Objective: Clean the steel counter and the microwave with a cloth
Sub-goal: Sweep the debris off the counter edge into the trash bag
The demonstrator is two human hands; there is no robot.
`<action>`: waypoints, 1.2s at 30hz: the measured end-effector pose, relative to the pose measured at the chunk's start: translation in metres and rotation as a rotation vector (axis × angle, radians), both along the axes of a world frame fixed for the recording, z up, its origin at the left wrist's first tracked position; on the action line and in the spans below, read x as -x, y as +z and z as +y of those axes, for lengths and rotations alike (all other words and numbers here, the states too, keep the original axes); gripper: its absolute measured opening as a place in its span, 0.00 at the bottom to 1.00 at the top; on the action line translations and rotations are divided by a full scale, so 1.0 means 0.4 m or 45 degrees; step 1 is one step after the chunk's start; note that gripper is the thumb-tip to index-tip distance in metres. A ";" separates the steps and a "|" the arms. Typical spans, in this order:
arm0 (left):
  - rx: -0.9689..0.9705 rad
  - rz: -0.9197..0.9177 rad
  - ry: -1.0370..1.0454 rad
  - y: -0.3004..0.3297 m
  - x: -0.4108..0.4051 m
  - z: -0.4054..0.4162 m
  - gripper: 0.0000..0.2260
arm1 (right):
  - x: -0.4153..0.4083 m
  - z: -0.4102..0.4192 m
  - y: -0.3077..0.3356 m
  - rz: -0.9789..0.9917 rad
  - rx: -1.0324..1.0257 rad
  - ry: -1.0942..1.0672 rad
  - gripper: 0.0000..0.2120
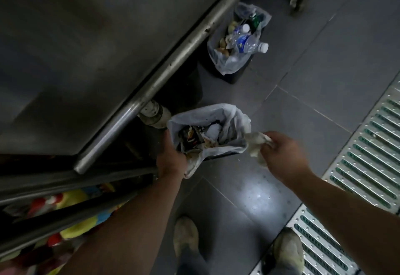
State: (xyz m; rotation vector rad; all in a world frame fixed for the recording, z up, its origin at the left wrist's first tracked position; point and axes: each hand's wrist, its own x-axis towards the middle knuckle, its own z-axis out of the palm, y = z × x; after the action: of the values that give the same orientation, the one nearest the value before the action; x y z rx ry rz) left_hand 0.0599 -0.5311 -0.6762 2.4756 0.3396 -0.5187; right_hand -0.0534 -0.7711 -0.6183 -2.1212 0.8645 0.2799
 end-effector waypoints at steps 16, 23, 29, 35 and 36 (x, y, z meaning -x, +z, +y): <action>-0.007 -0.051 0.156 -0.290 -0.079 0.035 0.32 | -0.039 0.028 -0.239 -0.049 -0.103 -0.042 0.13; 0.079 -0.064 0.276 -0.268 -0.101 0.017 0.31 | -0.025 0.032 -0.225 -0.010 -0.094 -0.061 0.12; -0.024 -0.112 0.193 -0.091 -0.089 -0.010 0.36 | -0.050 0.013 -0.072 -0.026 -0.074 -0.046 0.14; -0.001 -0.263 -0.146 0.173 -0.016 -0.016 0.30 | -0.071 0.002 0.172 0.035 0.053 0.059 0.13; 0.002 -0.285 -0.192 0.220 -0.004 -0.015 0.30 | -0.072 0.001 0.218 0.043 0.084 0.059 0.13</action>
State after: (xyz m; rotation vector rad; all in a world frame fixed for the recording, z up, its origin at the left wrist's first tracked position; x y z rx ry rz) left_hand 0.0616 -0.5370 -0.5883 2.5390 0.0634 -0.2964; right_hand -0.0247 -0.7707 -0.5311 -2.2054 0.8553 0.3166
